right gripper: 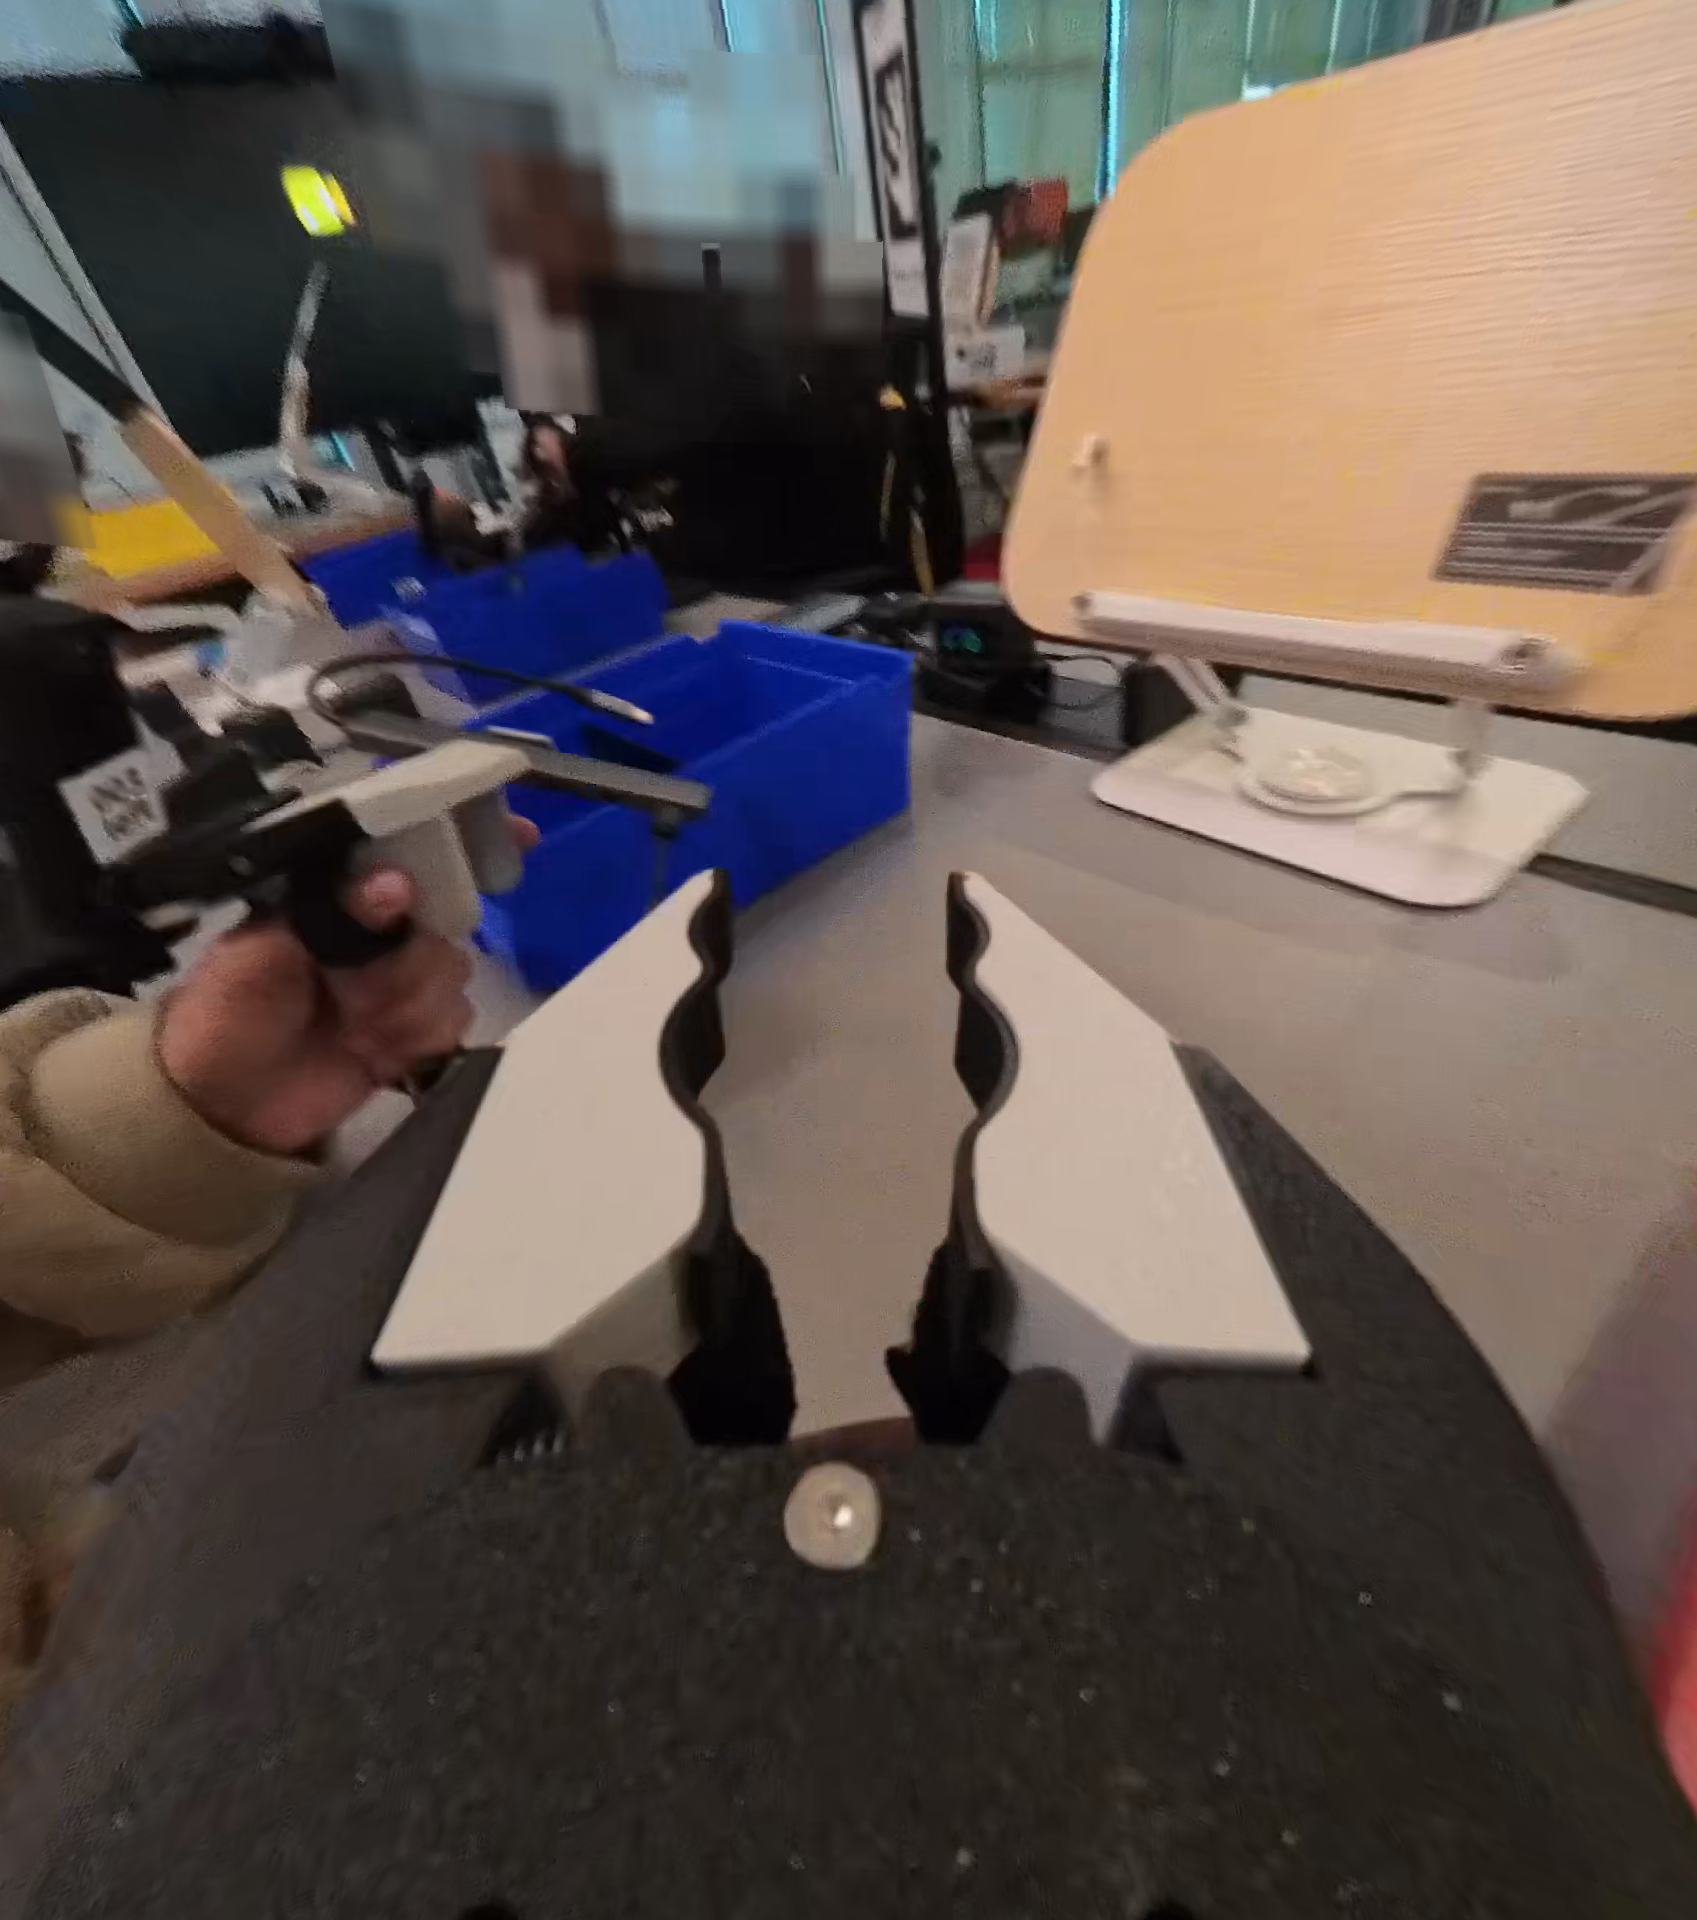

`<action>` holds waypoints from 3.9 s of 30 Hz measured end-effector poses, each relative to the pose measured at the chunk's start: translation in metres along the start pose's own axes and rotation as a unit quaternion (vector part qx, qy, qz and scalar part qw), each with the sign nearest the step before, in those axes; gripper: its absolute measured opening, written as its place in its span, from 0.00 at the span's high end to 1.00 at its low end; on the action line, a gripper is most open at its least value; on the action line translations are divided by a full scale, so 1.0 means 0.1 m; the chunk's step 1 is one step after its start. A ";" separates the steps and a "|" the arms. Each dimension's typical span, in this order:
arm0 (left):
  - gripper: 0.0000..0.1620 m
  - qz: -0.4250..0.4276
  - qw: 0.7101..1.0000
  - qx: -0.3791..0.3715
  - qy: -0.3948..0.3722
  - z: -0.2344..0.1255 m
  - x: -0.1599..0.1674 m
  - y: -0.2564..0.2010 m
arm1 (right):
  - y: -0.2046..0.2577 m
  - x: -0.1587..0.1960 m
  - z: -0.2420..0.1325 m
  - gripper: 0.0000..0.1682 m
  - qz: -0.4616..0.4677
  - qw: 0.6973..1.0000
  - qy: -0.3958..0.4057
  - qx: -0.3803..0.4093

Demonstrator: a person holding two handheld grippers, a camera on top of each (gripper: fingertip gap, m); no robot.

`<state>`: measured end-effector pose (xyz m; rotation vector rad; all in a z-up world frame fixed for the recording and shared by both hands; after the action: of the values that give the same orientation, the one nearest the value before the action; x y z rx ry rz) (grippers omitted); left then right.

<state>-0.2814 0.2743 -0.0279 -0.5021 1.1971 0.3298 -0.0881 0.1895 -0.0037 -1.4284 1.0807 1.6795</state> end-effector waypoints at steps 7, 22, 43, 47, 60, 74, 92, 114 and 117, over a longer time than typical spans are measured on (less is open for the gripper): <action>0.85 -0.033 0.997 0.062 -0.015 -0.03 0.04 -0.46 | 0.57 0.53 0.45 0.81 0.043 0.999 -0.024 0.020; 0.85 0.153 0.987 -0.022 -0.038 -0.03 -0.04 -0.47 | 0.54 0.41 0.25 0.95 0.048 0.994 -0.089 0.036; 0.85 0.100 0.995 -0.004 0.018 -0.01 0.10 -0.07 | 1.16 1.52 0.24 0.94 -0.183 0.924 0.279 -0.185; 0.85 0.102 0.995 -0.002 0.022 -0.03 0.11 -0.05 | 1.15 1.74 0.29 0.88 -0.135 0.922 0.321 -0.167; 0.85 0.085 0.996 0.001 0.028 -0.03 0.13 0.00 | 0.90 0.78 0.00 0.72 -0.062 0.958 0.227 -0.162; 0.85 0.080 0.996 0.021 0.039 0.00 0.19 -0.07 | 0.90 1.83 -0.01 0.26 -0.146 0.924 0.348 -0.057; 0.85 0.079 0.996 0.028 0.042 -0.01 0.20 -0.11 | 0.66 1.79 -0.06 0.89 -0.107 0.933 0.342 -0.036; 0.85 0.072 0.996 0.034 0.044 -0.01 0.21 -0.12 | -1.43 -0.09 -1.23 0.92 -0.164 0.920 0.249 0.255; 0.85 0.070 0.996 0.038 0.045 0.00 0.22 -0.15 | -1.78 0.46 -1.32 0.91 -0.068 0.904 0.310 0.287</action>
<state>-0.2664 0.2619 -0.0456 -0.3716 1.3316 0.3839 0.1186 0.1459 -0.0864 -1.6023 1.6029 0.6933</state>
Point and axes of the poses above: each gripper's, where its closed fingertips meet, z out along the fingers, x out of its underside, y = z × x across the jaws, the point moved 3 cm from there along -z, back along the fingers, and after that the axes turned 8 degrees about -y, right-handed, at the moved point
